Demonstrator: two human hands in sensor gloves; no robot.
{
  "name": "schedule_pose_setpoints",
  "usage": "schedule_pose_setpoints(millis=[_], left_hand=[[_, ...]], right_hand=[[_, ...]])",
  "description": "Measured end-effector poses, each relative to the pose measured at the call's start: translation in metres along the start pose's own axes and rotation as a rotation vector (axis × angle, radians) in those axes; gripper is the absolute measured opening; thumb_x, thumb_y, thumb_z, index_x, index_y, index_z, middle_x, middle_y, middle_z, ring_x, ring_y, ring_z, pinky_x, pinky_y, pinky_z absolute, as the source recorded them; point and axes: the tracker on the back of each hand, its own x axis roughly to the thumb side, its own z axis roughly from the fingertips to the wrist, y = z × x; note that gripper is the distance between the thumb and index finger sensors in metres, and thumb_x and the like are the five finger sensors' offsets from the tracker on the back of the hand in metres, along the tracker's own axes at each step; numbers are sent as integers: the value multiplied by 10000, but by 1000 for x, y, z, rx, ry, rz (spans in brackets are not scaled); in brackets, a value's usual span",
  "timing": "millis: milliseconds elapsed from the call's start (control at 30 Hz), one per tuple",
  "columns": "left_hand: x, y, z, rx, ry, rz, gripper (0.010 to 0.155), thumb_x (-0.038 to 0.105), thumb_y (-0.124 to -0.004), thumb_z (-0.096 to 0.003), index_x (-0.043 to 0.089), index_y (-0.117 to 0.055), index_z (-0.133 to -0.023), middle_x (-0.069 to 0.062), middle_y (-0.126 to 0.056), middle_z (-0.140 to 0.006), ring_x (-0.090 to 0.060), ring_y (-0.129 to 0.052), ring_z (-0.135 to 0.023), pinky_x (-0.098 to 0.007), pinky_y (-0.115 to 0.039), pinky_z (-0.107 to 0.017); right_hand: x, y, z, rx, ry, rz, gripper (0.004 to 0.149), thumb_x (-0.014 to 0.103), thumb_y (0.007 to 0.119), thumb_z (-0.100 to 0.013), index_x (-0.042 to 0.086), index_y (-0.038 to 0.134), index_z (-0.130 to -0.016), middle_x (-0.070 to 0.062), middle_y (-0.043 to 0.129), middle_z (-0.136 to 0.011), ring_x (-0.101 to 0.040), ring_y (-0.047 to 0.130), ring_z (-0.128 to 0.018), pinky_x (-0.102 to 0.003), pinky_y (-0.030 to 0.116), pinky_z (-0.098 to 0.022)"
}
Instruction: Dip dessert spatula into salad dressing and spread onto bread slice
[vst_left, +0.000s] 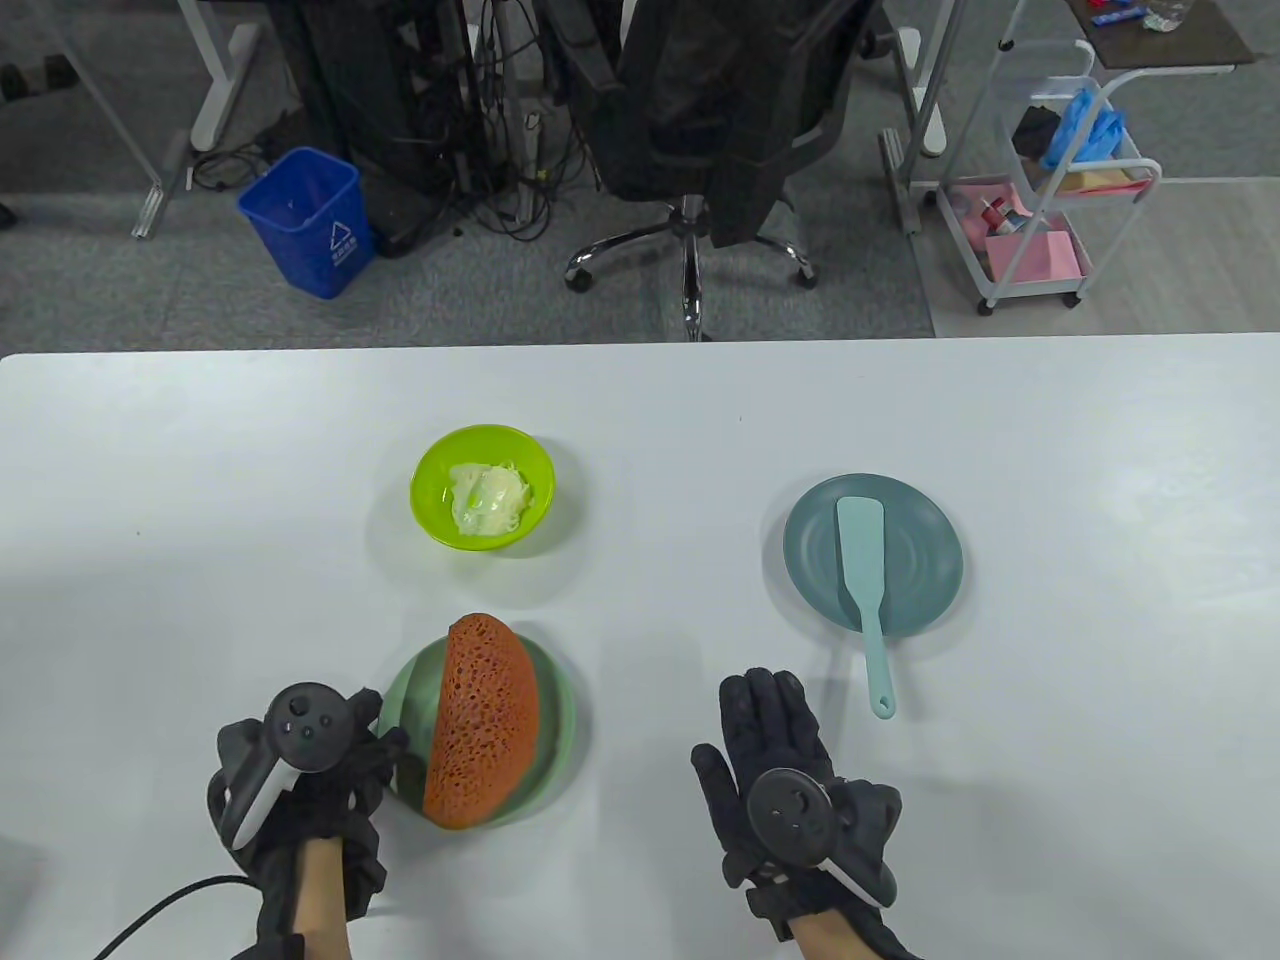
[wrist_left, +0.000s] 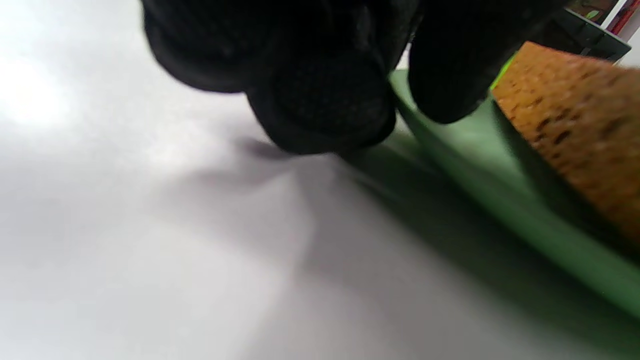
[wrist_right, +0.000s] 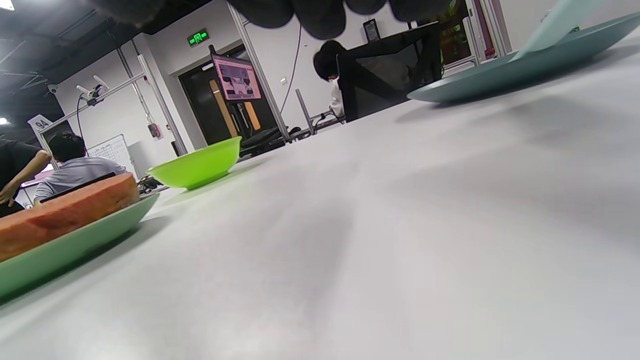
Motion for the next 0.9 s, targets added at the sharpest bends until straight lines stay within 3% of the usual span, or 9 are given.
schedule_pose_setpoints(millis=[233,467,900], left_hand=[[11,-7,5,5,-65,31,521,376,-888,-569,63,-832,-981,-36,-1016,-664,-111,-1094,-337,-306,-948,-274],[54,-25,16,-25,-155,27,489,369,-900,-563,29,-879,-914,-39,-1056,-574,-76,-1119,-259,-276,-971,-220],[136,-63,31,-90,-309,67,494,359,-899,-567,1,-870,-907,-41,-1061,-557,-63,-1132,-248,-259,-985,-208]], right_hand=[[-1,1,-1,8,9,-4,669,623,518,-581,248,361,-1112,-84,362,-1168,-354,306,-1093,-509,458,-767],[-3,0,-2,-6,28,-5,665,617,520,-581,248,359,-1110,-83,357,-1167,-353,295,-1093,-511,447,-769],[-13,-6,-2,-32,63,-80,661,605,527,-579,245,364,-1109,-84,356,-1166,-352,290,-1093,-514,439,-769]])
